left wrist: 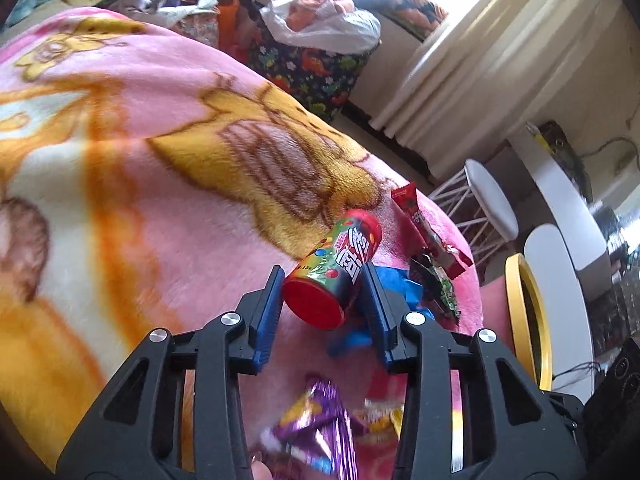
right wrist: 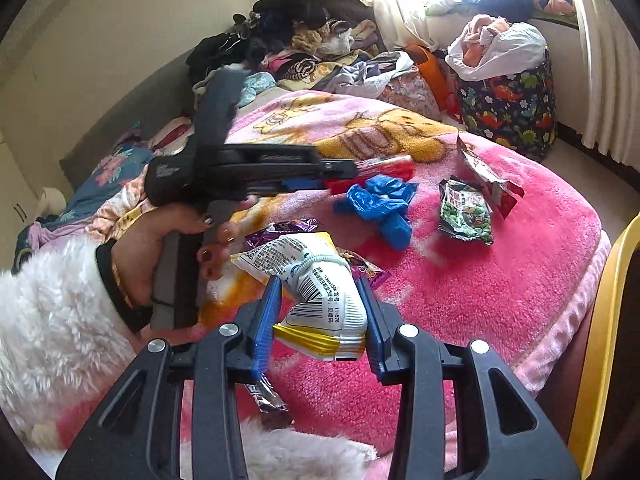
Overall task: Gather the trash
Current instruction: 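Grasp the red snack tube with the left tool while the right tool grasps the chip bag, then carry the red tube and white chip bag over the yellow bin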
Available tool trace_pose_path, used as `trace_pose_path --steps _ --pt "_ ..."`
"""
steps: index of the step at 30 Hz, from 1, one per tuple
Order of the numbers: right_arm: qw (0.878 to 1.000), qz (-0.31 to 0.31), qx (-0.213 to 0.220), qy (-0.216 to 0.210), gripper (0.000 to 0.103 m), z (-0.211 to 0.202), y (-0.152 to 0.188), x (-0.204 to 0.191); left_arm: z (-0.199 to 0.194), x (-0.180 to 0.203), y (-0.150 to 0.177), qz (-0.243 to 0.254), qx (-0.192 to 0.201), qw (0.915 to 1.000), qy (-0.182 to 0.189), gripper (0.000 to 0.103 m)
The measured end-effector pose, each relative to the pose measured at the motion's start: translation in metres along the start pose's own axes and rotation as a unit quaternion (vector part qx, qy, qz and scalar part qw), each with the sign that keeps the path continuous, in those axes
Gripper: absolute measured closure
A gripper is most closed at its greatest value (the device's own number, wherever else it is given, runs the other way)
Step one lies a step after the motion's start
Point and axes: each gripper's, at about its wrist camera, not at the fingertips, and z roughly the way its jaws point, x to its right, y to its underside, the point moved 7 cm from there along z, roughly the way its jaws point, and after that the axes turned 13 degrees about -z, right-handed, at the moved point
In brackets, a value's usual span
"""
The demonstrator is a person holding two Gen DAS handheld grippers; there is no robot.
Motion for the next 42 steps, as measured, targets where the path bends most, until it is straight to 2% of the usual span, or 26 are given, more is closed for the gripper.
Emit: trace_pose_path --steps 7,11,16,26,42 --pt "1.0 0.0 0.007 0.0 0.067 -0.005 -0.002 -0.005 -0.044 -0.006 0.007 -0.019 0.06 0.998 0.005 0.073" --pt "1.0 0.002 0.014 0.006 0.067 -0.009 -0.004 -0.008 -0.066 -0.005 0.009 -0.021 0.094 0.9953 -0.007 0.073" --pt "0.999 0.013 0.028 0.014 0.067 -0.021 -0.007 -0.002 -0.091 0.006 0.005 -0.029 0.128 0.9914 0.006 0.073" --pt "0.997 0.038 0.058 0.03 0.067 -0.049 -0.011 0.012 -0.116 0.027 0.004 -0.017 0.149 0.9885 0.018 0.073" --pt "0.993 0.053 0.092 0.057 0.067 -0.086 -0.013 0.027 -0.124 0.059 0.017 0.001 0.149 0.9879 0.045 0.074"
